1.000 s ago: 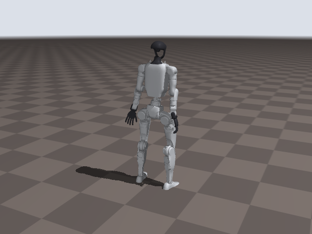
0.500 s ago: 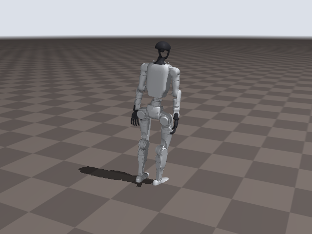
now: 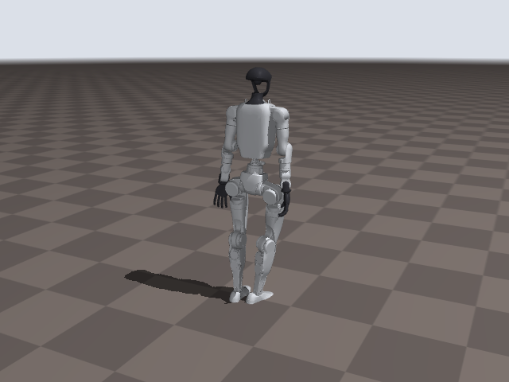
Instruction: Upper body actions
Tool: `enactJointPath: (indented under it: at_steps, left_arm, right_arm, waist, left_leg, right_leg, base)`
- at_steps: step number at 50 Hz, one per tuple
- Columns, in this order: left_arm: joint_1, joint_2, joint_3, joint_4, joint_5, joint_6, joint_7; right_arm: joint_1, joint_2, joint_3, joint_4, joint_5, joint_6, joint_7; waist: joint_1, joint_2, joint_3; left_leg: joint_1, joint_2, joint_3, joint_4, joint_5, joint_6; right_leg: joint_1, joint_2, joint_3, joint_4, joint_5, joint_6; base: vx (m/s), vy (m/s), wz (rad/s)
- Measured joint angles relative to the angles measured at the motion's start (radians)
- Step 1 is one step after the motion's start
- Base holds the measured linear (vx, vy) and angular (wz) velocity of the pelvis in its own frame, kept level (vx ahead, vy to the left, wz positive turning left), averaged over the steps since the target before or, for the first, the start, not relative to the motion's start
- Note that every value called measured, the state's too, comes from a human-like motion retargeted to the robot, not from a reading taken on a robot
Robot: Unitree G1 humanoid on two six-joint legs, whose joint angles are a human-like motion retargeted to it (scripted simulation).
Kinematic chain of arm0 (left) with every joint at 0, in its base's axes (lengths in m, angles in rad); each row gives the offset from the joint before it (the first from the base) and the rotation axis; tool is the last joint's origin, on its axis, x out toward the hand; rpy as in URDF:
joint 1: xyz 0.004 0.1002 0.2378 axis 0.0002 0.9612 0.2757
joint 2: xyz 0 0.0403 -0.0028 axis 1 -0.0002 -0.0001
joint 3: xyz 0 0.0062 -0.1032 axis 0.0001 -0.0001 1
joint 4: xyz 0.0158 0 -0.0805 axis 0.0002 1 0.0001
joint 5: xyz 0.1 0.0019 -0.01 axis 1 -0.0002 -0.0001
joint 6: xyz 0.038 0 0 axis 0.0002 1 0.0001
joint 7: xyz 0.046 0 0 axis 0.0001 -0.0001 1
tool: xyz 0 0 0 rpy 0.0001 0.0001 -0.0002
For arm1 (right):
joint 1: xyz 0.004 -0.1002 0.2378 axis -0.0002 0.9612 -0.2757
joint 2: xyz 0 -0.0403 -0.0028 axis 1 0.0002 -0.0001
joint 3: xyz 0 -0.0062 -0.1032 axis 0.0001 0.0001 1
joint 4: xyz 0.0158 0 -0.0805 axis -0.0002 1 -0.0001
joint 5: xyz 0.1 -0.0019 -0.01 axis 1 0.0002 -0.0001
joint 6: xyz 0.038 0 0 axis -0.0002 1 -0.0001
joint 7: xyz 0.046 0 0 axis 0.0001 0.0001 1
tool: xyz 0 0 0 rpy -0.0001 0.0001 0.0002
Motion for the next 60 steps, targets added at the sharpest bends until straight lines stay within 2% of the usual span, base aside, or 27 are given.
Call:
enactJointPath:
  at_steps: [3, 5, 8, 10, 13, 18, 23, 25, 28, 30, 32, 33, 36, 38, 40, 41, 43, 47, 50, 52, 53, 54, 55, 57, 58, 59, 60]
  left_arm:
    - [-0.008, 0.016, -0.012, -0.01, 0.017, 0.001, -0.004]
    - [-0.014, 0.031, -0.021, -0.003, 0.039, 0.014, -0.007]
    - [-0.017, 0.048, -0.023, 0.011, 0.08, 0.049, -0.022]
    - [-0.009, 0.053, -0.019, 0.017, 0.096, 0.069, -0.033]
    - [0.002, 0.057, -0.005, 0.027, 0.097, 0.082, -0.049]
    - [0.027, 0.061, 0.04, 0.027, 0.08, 0.087, -0.072]
    - [0.053, 0.067, 0.097, 0.026, 0.013, 0.07, -0.036]
    - [0.057, 0.076, 0.111, 0.031, -0.017, 0.069, -0.033]
    - [0.059, 0.101, 0.118, 0.045, -0.031, 0.072, -0.048]
    - [0.065, 0.119, 0.128, 0.049, -0.018, 0.077, -0.049]
    - [0.066, 0.132, 0.145, 0.047, 0.008, 0.091, -0.033]
    - [0.063, 0.133, 0.15, 0.046, 0.018, 0.101, -0.017]
    - [0.054, 0.114, 0.151, 0.052, -0.004, 0.114, 0.055]
    - [0.038, 0.102, 0.142, 0.058, -0.028, 0.106, 0.087]
    - [0.017, 0.094, 0.117, 0.059, -0.031, 0.103, 0.092]
    - [0.006, 0.088, 0.104, 0.061, -0.022, 0.108, 0.09]
    - [-0.009, 0.073, 0.078, 0.066, -0.001, 0.116, 0.09]
    - [-0.01, 0.038, 0.046, 0.07, 0.034, 0.122, 0.107]
    - [0.004, 0.023, 0.035, 0.071, 0.039, 0.118, 0.125]
    - [0.012, 0.021, 0.032, 0.075, 0.04, 0.12, 0.123]
    - [0.017, 0.022, 0.031, 0.078, 0.04, 0.121, 0.118]
    - [0.015, 0.024, 0.029, 0.081, 0.04, 0.123, 0.107]
    - [0.009, 0.028, 0.027, 0.084, 0.039, 0.125, 0.093]
    - [0.002, 0.039, 0.028, 0.084, 0.042, 0.129, 0.075]
    - [0.002, 0.045, 0.028, 0.082, 0.044, 0.129, 0.075]
    - [0.001, 0.051, 0.029, 0.08, 0.045, 0.129, 0.078]
    - [-0.001, 0.057, 0.028, 0.077, 0.047, 0.129, 0.082]
  right_arm:
    - [-0.015, -0.005, -0.009, -0.004, 0.009, 0.001, -0.011]
    - [-0.014, -0.007, -0.018, -0.017, 0.015, -0.004, -0.021]
    - [-0.001, -0.013, -0.036, -0.032, 0.025, -0.015, -0.041]
    - [0.012, -0.022, -0.052, -0.03, 0.03, -0.021, -0.057]
    - [0.025, -0.038, -0.073, -0.003, 0.048, -0.014, -0.076]
    - [0.06, -0.054, -0.107, 0.016, 0.078, 0.02, -0.098]
    - [0.064, -0.058, -0.124, 0.016, 0.081, 0.027, -0.12]
    - [0.058, -0.057, -0.121, 0.016, 0.08, 0.019, -0.119]
    - [0.054, -0.046, -0.108, 0.016, 0.073, 0.01, -0.101]
    - [0.055, -0.031, -0.089, 0.016, 0.068, 0.009, -0.089]
    - [0.05, -0.013, -0.079, 0.016, 0.057, 0.018, -0.071]
    - [0.046, -0.006, -0.08, 0.016, 0.047, 0.024, -0.058]
    - [0.036, -0.003, -0.071, 0.016, 0.013, 0.022, -0.019]
    - [0.026, -0.004, -0.054, 0.014, -0.001, 0.019, -0.002]
    - [0.016, -0.003, -0.044, 0.007, -0.011, 0.02, 0.015]
    - [0.01, -0.004, -0.041, 0.004, -0.019, 0.022, 0.028]
    - [0.001, -0.011, -0.034, 0.001, -0.035, 0.029, 0.051]
    - [-0.008, -0.031, -0.03, -0.007, -0.059, 0.046, 0.048]
    - [-0.002, -0.039, -0.037, -0.021, -0.05, 0.042, 0.033]
    - [0.005, -0.039, -0.042, -0.028, -0.03, 0.032, 0.034]
    - [0.009, -0.039, -0.044, -0.029, -0.02, 0.028, 0.037]
    - [0.009, -0.038, -0.05, -0.03, -0.011, 0.028, 0.041]
    - [0.006, -0.038, -0.057, -0.031, -0.002, 0.029, 0.046]
    - [0.011, -0.033, -0.062, -0.028, 0.02, 0.021, 0.045]
    - [0.016, -0.03, -0.059, -0.022, 0.035, 0.012, 0.04]
    - [0.02, -0.028, -0.058, -0.015, 0.047, 0.004, 0.035]
    - [0.023, -0.027, -0.058, -0.007, 0.058, -0.005, 0.031]
  waist:
    - [0.007, -0.005, 0.013]
    - [0.004, -0.005, 0.017]
    - [0.003, 0.018, 0.014]
    - [-0.003, 0.038, 0.008]
    - [0.006, 0.06, -0.005]
    - [0.028, 0.067, -0.03]
    - [0.026, 0.058, -0.044]
    - [0.02, 0.049, -0.042]
    - [0.011, 0.049, -0.04]
    - [0.019, 0.033, -0.047]
    - [0.014, 0.017, -0.044]
    - [0.013, 0.014, -0.04]
    - [-0.004, 0.015, -0.052]
    - [-0.043, 0.009, -0.056]
    - [-0.046, -0.029, -0.047]
    - [-0.028, -0.043, -0.038]
    - [0.006, -0.057, -0.021]
    - [0.011, -0.033, -0.018]
    - [0.028, -0.003, -0.02]
    - [0.017, 0.003, -0.021]
    - [0.007, 0.006, -0.023]
    - [-0.015, 0.016, -0.024]
    - [-0.044, 0.029, -0.024]
    - [-0.021, 0.013, -0.018]
    - [-0.003, 0.0, -0.014]
    - [0.0, -0.005, -0.014]
    - [-0.006, -0.006, -0.015]
  left_leg:
    - [-0.007, 0.011, 0.03, -0.003, 0.0, 0.003]
    - [-0.008, 0.019, 0.039, -0.008, 0.002, -0.002]
    - [-0.004, 0.049, 0.042, -0.02, 0.007, -0.014]
    - [-0.002, 0.07, 0.034, -0.022, 0.008, -0.022]
    - [0.001, 0.09, 0.035, -0.023, 0.006, -0.03]
    - [0.004, 0.098, 0.04, -0.021, -0.002, -0.051]
    - [-0.006, 0.099, 0.046, -0.016, 0.003, -0.077]
    - [-0.008, 0.099, 0.047, -0.014, 0.006, -0.087]
    - [-0.003, 0.135, 0.041, -0.012, 0.01, -0.113]
    - [0.002, 0.156, 0.055, -0.008, 0.01, -0.133]
    - [0.003, 0.176, 0.052, 0.006, 0.013, -0.148]
    - [-0.001, 0.189, 0.045, 0.016, 0.017, -0.157]
    - [-0.054, 0.224, 0.024, 0.077, 0.04, -0.174]
    - [-0.104, 0.235, 0.037, 0.141, 0.051, -0.141]
    - [-0.149, 0.195, 0.019, 0.235, 0.033, -0.019]
    - [-0.154, 0.187, 0.042, 0.266, 0.011, -0.013]
    - [-0.152, 0.14, 0.003, 0.302, -0.032, -0.045]
    - [-0.113, -0.014, -0.162, 0.291, -0.133, -0.134]
    - [-0.071, 0.002, 0.022, 0.208, -0.129, -0.152]
    - [-0.035, -0.006, 0.142, 0.151, -0.045, -0.013]
    - [-0.023, -0.035, 0.142, 0.121, -0.036, 0.063]
    - [-0.011, -0.01, 0.135, 0.105, -0.049, 0.043]
    - [0.001, 0.042, 0.124, 0.096, -0.073, -0.025]
    - [-0.034, -0.011, 0.022, 0.147, -0.08, -0.033]
    - [-0.048, -0.079, -0.111, 0.159, -0.078, -0.038]
    - [-0.051, -0.056, -0.065, 0.166, -0.073, -0.052]
    - [-0.048, 0.013, 0.071, 0.171, -0.066, -0.069]
  right_leg:
    - [-0.056, -0.01, 0.045, 0.083, 0.028, 0.136]
    - [-0.081, -0.011, 0.06, 0.122, 0.01, 0.205]
    - [-0.101, -0.027, 0.058, 0.155, -0.048, 0.124]
    - [-0.086, -0.076, -0.01, 0.136, -0.066, 0.048]
    - [-0.069, -0.125, -0.022, 0.074, -0.032, -0.051]
    - [-0.053, -0.199, 0.037, -0.036, 0.031, -0.019]
    - [-0.051, -0.239, 0.119, -0.058, 0.15, 0.084]
    - [-0.038, -0.246, 0.115, -0.059, 0.113, 0.162]
    - [-0.019, -0.211, 0.053, -0.072, 0.072, 0.076]
    - [0.014, -0.216, -0.077, -0.104, 0.03, 0.069]
    - [0.018, -0.175, 0.013, -0.105, 0.018, 0.046]
    - [0.008, -0.138, 0.133, -0.094, 0.017, 0.032]
    - [0.021, -0.141, 0.033, -0.123, 0.025, 0.028]
    - [0.027, -0.126, 0.009, -0.143, 0.026, -0.004]
    - [0.026, -0.144, 0.023, -0.143, 0.025, -0.018]
    - [0.022, -0.149, 0.032, -0.136, 0.026, -0.021]
    - [0.022, -0.14, 0.046, -0.13, 0.029, -0.032]
    - [0.031, -0.098, 0.031, -0.131, 0.028, -0.05]
    - [0.039, -0.045, 0.038, -0.136, 0.026, -0.066]
    - [0.051, -0.032, 0.027, -0.139, 0.021, -0.07]
    - [0.058, -0.026, 0.018, -0.141, 0.018, -0.07]
    - [0.06, -0.016, 0.003, -0.142, 0.014, -0.073]
    - [0.059, -0.005, -0.015, -0.143, 0.01, -0.076]
    - [0.065, -0.012, -0.001, -0.145, 0.012, -0.078]
    - [0.067, -0.016, 0.026, -0.143, 0.014, -0.082]
    - [0.068, -0.017, 0.029, -0.143, 0.014, -0.085]
    - [0.068, -0.016, 0.019, -0.143, 0.012, -0.088]
  base:
    - [-0.06, -0.06, -0.5]
    - [-0.02, -0.08, -0.29]
    - [0.0, -0.09, -0.15]
    - [0.05, -0.13, 0.07]
    - [0.08, -0.09, -0.04]
    - [0.08, -0.18, -0.04]
    - [0.04, -0.29, 0.0]
    - [0.03, -0.41, 0.06]
    - [0.05, -0.44, 0.01]
    - [0.06, -0.63, -0.23]
    - [0.06, -0.52, 0.01]
    - [0.04, -0.52, 0.19]
    - [-0.01, -0.44, 0.44]
    - [-0.07, -0.35, 0.99]
    - [-0.09, -0.42, 0.4]
    - [-0.09, -0.31, -0.26]
    - [-0.06, -0.2, -0.46]
    - [0.01, -0.13, -0.06]
    - [0.06, -0.11, -0.27]
    - [0.09, -0.08, 0.15]
    - [0.07, -0.06, 0.57]
    - [0.04, -0.04, 0.97]
    - [0.01, -0.03, 0.7]
    - [0.02, -0.02, -0.28]
    - [0.04, -0.05, -0.35]
    - [0.0, 0.0, 0.0]
    - [0.03, -0.02, 0.49]
